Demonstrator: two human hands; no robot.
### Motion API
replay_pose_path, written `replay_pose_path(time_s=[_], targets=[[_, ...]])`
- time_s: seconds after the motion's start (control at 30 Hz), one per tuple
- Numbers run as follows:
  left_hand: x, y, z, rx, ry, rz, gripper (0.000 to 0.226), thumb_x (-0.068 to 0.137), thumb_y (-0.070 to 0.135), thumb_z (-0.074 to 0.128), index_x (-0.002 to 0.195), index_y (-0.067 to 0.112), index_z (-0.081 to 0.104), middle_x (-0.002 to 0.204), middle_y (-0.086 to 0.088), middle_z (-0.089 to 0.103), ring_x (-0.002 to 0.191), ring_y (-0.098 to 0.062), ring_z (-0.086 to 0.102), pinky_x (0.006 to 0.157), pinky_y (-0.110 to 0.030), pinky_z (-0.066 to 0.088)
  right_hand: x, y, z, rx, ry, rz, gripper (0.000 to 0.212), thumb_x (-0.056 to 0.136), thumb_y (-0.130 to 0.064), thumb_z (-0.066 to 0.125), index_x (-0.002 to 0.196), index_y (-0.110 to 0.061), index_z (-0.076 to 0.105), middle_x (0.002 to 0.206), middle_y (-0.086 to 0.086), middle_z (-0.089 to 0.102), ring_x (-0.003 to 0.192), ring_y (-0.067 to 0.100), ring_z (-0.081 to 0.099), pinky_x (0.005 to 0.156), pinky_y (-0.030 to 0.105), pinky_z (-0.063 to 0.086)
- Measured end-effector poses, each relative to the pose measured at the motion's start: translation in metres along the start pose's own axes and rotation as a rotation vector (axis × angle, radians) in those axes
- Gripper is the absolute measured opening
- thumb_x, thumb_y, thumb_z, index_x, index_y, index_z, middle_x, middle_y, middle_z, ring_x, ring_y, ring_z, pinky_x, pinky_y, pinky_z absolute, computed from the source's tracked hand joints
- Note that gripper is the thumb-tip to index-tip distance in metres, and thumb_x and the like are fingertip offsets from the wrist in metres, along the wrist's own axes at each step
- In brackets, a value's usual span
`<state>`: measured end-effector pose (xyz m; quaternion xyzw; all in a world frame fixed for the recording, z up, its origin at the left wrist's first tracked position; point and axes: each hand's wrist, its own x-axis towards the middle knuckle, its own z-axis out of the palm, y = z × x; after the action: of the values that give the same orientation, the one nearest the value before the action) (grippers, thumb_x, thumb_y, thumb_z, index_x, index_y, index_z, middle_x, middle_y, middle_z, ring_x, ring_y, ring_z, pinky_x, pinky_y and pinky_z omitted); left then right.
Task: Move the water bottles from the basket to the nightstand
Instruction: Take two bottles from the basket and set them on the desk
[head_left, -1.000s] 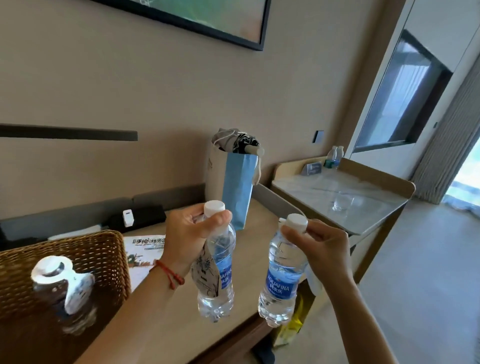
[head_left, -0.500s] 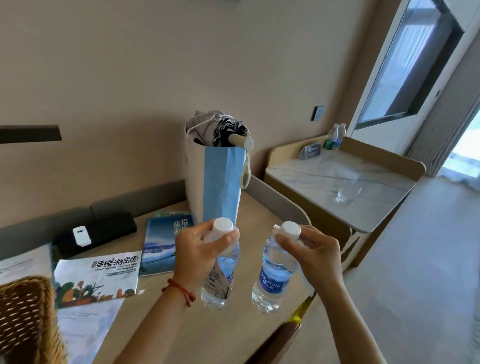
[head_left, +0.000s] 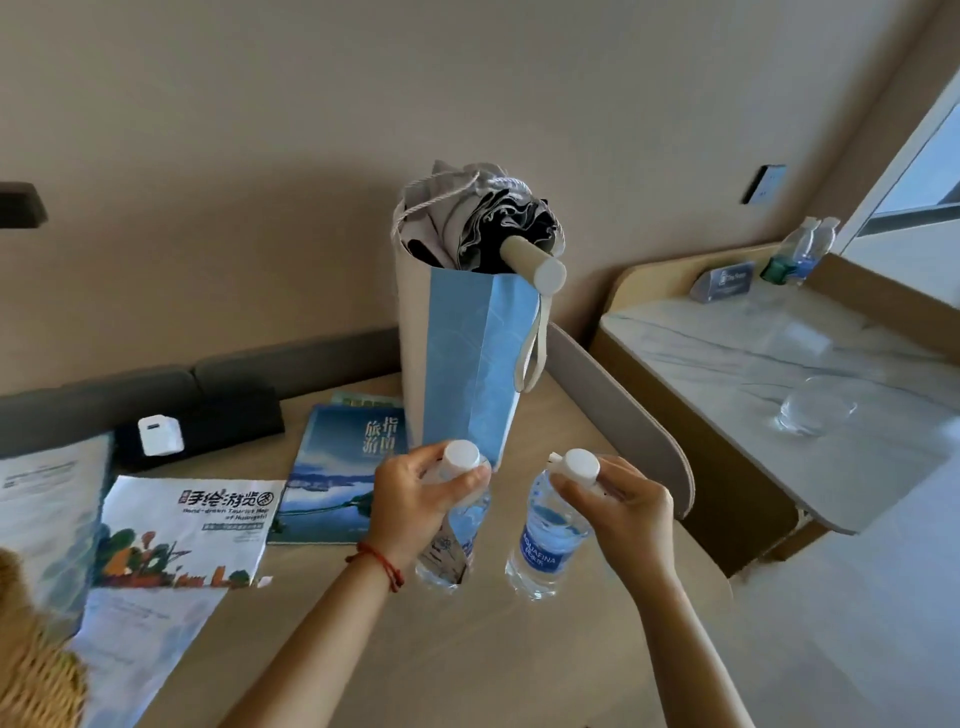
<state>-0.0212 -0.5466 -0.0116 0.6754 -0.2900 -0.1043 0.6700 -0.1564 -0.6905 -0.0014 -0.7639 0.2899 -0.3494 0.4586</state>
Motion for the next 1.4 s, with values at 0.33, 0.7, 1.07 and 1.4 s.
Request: replay_pose_path(time_s=[0.33, 0.7, 1.07, 1.4], targets=[[0.031, -0.037, 0.037, 0.060, 0.165, -0.154, 0.024, 0.067, 0.020, 0.079, 0.082, 0.036, 0.068, 0.077, 0.027, 0.069, 0.082, 0.011, 0.062, 0.062, -0.006, 0.048, 0.066, 0.058, -0.002, 0.021, -0.112, 0.018, 0.028, 0.063, -0.038, 0.078, 0.088, -0.027, 0.072, 0.089, -0.016, 0.068, 0.082, 0.004, 0.064, 0.068, 0.029, 0.056], [0.042, -0.041, 0.047, 0.154, 0.225, -0.137, 0.027, 0.066, 0.020, 0.081, 0.087, 0.033, 0.068, 0.086, 0.007, 0.070, 0.081, 0.000, 0.063, 0.065, -0.007, 0.048, 0.101, 0.076, 0.003, 0.043, -0.193, -0.017, 0.024, 0.067, -0.034, 0.077, 0.088, -0.028, 0.070, 0.088, -0.015, 0.067, 0.082, 0.009, 0.065, 0.071, 0.039, 0.057], [0.035, -0.041, 0.053, 0.155, 0.242, -0.164, 0.031, 0.073, 0.012, 0.074, 0.100, 0.025, 0.066, 0.099, 0.006, 0.068, 0.096, -0.008, 0.061, 0.072, -0.011, 0.050, 0.098, 0.085, -0.002, 0.089, -0.227, -0.070, 0.026, 0.072, -0.021, 0.077, 0.095, -0.024, 0.065, 0.088, -0.009, 0.066, 0.083, -0.003, 0.060, 0.066, 0.008, 0.048], [0.020, -0.021, 0.055, 0.359, 0.268, -0.110, 0.047, 0.077, 0.021, 0.070, 0.122, 0.017, 0.055, 0.119, 0.007, 0.057, 0.108, -0.005, 0.050, 0.076, 0.002, 0.040, 0.094, 0.069, -0.014, 0.010, -0.252, -0.049, 0.065, 0.066, -0.057, 0.061, 0.123, -0.025, 0.056, 0.113, -0.017, 0.056, 0.098, -0.002, 0.053, 0.081, 0.022, 0.046]])
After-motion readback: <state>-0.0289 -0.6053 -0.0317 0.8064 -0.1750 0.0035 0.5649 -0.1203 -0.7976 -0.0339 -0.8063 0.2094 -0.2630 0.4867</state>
